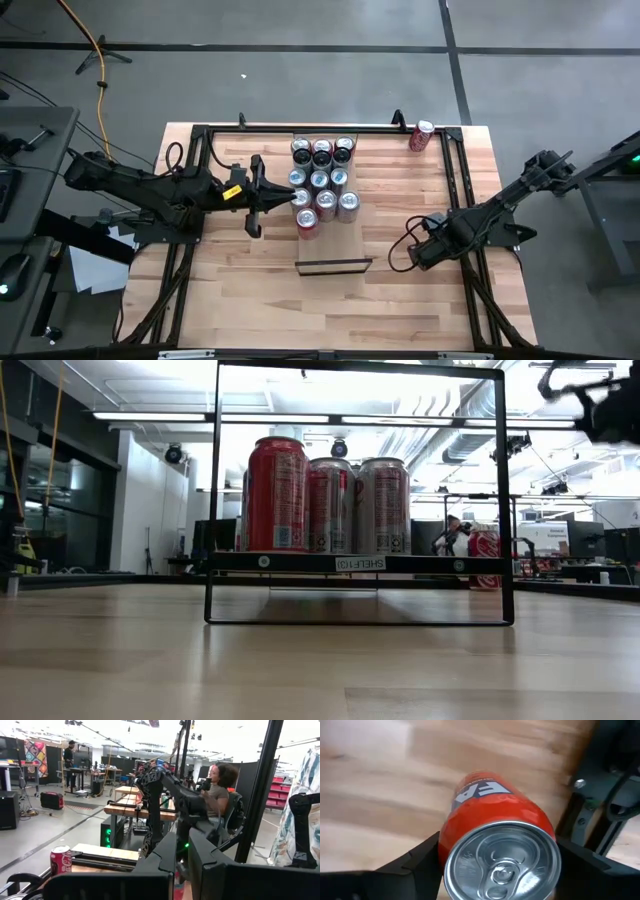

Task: Place canned beverage on shelf
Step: Put the red soda can on the shelf aligned with the other orange soda can

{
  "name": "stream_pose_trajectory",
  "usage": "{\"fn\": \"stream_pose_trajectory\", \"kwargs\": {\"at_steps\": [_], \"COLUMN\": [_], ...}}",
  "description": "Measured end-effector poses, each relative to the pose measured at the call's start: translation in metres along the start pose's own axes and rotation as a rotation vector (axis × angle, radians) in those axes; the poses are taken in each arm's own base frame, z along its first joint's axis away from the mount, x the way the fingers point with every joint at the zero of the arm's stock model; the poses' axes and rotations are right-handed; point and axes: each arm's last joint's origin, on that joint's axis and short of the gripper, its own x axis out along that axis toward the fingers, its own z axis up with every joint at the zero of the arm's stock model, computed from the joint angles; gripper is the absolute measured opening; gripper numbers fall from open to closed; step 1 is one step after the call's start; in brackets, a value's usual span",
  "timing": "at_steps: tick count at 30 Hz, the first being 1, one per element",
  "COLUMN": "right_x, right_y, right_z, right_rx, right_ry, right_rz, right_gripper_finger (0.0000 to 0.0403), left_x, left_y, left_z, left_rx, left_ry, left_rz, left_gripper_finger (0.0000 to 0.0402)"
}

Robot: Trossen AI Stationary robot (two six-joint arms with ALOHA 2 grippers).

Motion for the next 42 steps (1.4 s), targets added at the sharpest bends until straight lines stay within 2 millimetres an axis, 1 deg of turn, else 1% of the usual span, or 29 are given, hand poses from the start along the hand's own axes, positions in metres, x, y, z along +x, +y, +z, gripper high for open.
{"fn": "stream_pose_trajectory", "kwargs": {"at_steps": [2,5,9,12,15,18,21,25,28,30,33,42], "right_x": [-0.016,-0.049,-0.092,-0.114,-0.127,-0.131,-0.132,-0.121,-0.112,-0.103,-0.092,-0.079], "right_y": [0.005,0.011,0.019,0.032,0.057,0.088,0.116,0.148,0.166,0.175,0.184,0.191], "right_z": [-0.002,-0.001,0.009,0.019,0.029,0.040,0.054,0.072,0.081,0.084,0.087,0.095], "right_rx": [-0.037,-0.058,-0.062,-0.084,-0.140,-0.220,-0.273,-0.315,-0.341,-0.355,-0.362,-0.341], "right_ry": [0.000,-0.027,-0.108,-0.160,-0.194,-0.217,-0.255,-0.262,-0.240,-0.214,-0.180,-0.150], "right_rz": [0.051,0.138,0.263,0.302,0.310,0.265,0.218,0.145,0.123,0.104,0.079,0.089], "right_gripper_finger": [0.0283,0.0283,0.0283,0.0283,0.0283,0.0283,0.0283,0.0283,0.0283,0.0283,0.0283,0.0283], "left_x": [0.000,0.001,0.001,0.001,0.001,0.001,0.001,-0.001,-0.004,-0.007,-0.011,-0.019], "left_y": [0.001,0.002,0.003,0.005,0.005,0.005,0.005,0.006,0.006,0.006,0.007,0.008], "left_z": [0.000,0.000,0.000,0.000,0.000,-0.001,-0.002,-0.004,-0.005,-0.003,-0.001,0.006], "left_rx": [0.001,0.002,0.003,0.005,0.005,0.008,0.013,0.021,0.028,0.029,0.030,0.027], "left_ry": [0.000,-0.001,-0.002,-0.002,-0.001,0.007,0.026,0.058,0.084,0.091,0.094,0.074], "left_rz": [0.004,0.010,0.015,0.021,0.022,0.023,0.024,0.020,0.016,0.012,0.012,0.011], "left_gripper_finger": [0.0000,0.0000,0.0000,0.0000,0.0000,0.0000,0.0000,0.0000,0.0000,0.0000,0.0000,0.0000]}}
